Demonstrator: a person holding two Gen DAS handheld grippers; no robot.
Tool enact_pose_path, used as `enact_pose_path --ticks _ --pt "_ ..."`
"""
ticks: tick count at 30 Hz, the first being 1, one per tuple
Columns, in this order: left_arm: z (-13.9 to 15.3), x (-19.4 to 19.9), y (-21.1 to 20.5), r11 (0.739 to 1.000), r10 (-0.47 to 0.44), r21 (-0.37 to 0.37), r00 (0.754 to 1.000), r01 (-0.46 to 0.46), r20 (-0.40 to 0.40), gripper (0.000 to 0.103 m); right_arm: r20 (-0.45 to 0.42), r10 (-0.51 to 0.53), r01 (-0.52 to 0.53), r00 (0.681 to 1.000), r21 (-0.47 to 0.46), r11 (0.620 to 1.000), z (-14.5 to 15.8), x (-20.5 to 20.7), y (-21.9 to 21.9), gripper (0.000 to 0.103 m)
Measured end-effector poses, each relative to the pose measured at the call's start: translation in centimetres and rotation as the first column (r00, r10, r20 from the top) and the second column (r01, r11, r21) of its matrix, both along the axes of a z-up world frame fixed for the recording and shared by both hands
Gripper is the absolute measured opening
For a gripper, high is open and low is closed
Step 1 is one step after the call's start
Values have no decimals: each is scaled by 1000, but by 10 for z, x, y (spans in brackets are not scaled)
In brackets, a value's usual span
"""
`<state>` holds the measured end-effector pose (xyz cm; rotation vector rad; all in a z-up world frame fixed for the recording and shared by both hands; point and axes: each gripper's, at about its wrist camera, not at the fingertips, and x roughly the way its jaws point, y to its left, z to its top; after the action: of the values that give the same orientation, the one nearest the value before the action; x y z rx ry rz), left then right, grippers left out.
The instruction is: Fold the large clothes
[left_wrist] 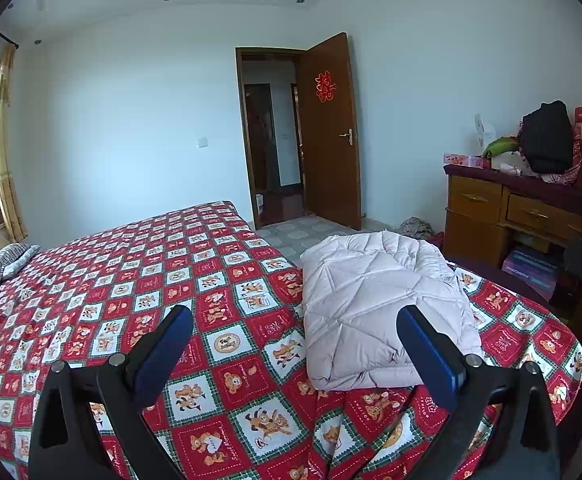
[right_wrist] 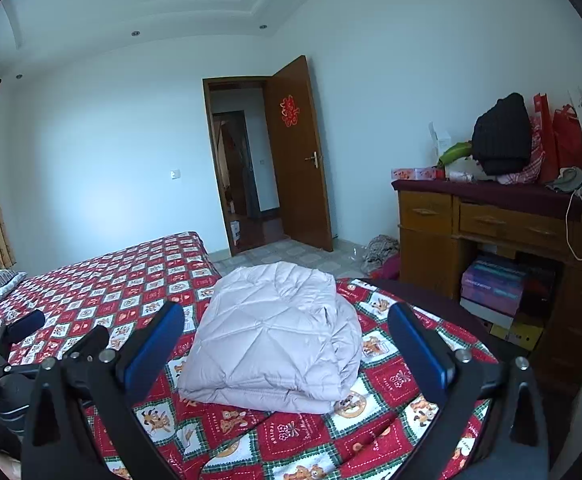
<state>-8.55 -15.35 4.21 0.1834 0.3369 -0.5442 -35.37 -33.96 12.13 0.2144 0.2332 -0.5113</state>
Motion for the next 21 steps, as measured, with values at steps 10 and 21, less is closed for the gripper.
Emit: enact_pose_path --ticks 10,21 --pt "-1 0 -1 1000 3 2 1000 -3 -1 102 5 -1 1 1000 -1 1000 1 -1 -2 103" --pt "-1 1 0 1000 15 -4 1000 -15 7 102 18 -7 7 1000 -3 1000 3 -3 0 103"
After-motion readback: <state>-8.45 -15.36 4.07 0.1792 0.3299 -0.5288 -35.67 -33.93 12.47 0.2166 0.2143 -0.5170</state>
